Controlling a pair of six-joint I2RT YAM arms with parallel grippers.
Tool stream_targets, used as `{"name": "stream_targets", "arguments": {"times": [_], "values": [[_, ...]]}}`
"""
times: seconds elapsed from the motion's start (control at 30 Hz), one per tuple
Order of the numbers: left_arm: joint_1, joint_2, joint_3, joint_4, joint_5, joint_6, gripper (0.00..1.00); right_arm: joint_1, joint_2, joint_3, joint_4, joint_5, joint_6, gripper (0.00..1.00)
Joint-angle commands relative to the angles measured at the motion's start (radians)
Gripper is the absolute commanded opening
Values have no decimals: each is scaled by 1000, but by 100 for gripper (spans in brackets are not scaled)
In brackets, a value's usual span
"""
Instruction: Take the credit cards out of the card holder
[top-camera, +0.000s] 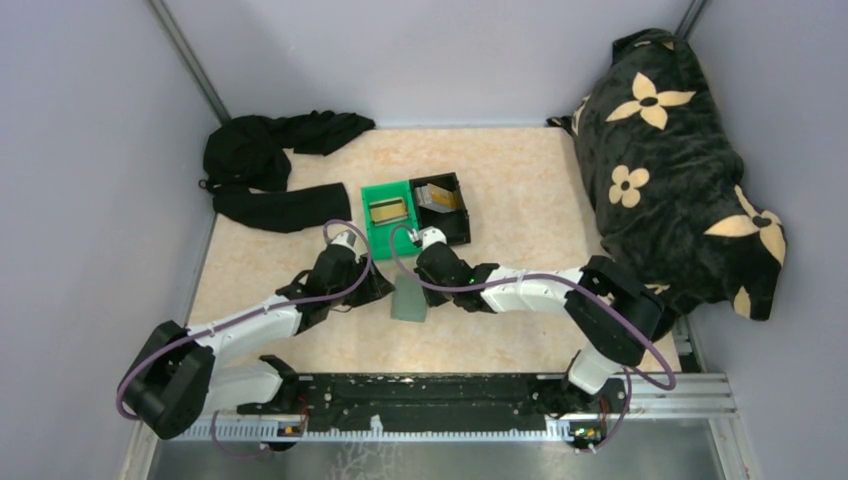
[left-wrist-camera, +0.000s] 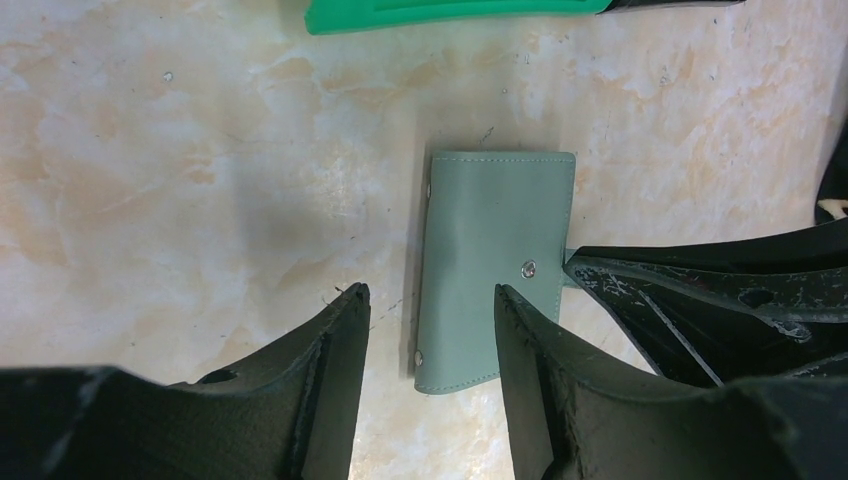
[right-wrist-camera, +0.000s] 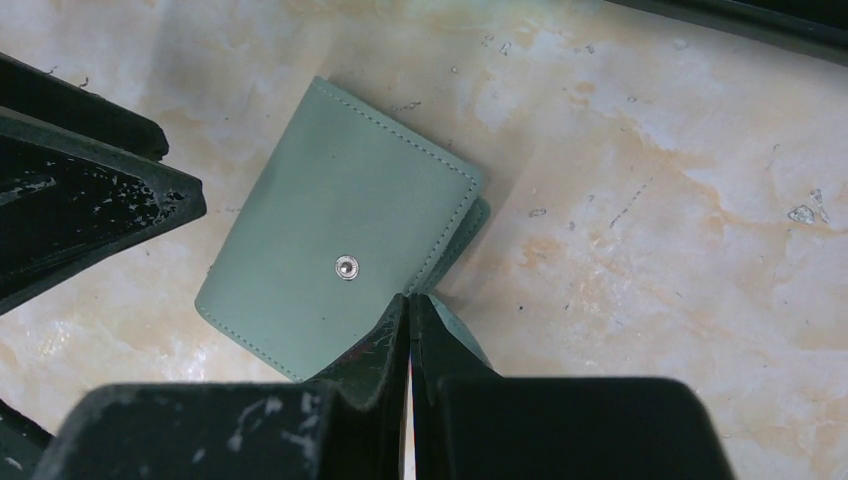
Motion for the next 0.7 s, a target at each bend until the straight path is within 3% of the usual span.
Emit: {"name": "stream_targets", "arguments": {"times": [0.0,0.37,0.67], "values": [[6,-4,-5,15,2,9,55,5,-47,-14,4,31,9,0],[6,13,1,24,9,11,55,5,-33,-61,30,13,14,0],[6,-41,20,-35,-21,22,55,8,-8,23,66,-43,-13,0]]}}
